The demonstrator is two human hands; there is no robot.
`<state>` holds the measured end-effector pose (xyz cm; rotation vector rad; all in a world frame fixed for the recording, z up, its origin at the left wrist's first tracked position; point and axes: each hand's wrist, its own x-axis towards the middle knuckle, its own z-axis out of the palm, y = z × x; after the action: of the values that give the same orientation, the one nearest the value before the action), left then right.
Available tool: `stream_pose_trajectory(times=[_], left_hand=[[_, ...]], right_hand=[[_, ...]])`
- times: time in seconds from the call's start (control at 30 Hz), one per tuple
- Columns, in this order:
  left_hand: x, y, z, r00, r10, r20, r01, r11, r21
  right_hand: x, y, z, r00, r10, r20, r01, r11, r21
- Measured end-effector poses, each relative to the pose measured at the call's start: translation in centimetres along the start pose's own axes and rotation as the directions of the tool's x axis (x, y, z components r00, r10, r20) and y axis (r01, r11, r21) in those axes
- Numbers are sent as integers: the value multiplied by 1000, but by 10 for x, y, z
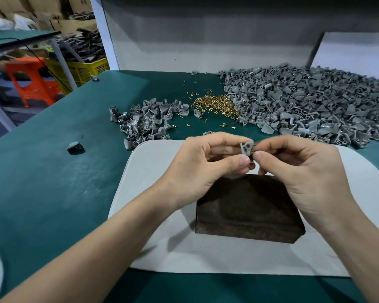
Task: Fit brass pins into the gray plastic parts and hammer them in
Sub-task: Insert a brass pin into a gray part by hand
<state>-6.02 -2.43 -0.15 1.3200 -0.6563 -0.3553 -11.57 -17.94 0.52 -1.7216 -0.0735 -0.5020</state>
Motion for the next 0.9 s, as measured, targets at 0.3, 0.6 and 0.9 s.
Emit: stream_pose_trajectory(times=[0.3, 0.6, 0.9], left_hand=[[0, -1, 1, 999, -25, -23, 25, 1000, -6], [-2, 1, 4, 999, -20, -49, 18, 999, -41], [-2, 0, 7, 997, -15, -80, 11, 998, -55]], right_hand=[[-3, 1, 3, 998, -44, -42, 39, 995, -93], [-3, -1, 4, 999, 0, -50, 1, 1000, 17], [-4, -4, 4, 999, 6, -42, -5, 999, 32]])
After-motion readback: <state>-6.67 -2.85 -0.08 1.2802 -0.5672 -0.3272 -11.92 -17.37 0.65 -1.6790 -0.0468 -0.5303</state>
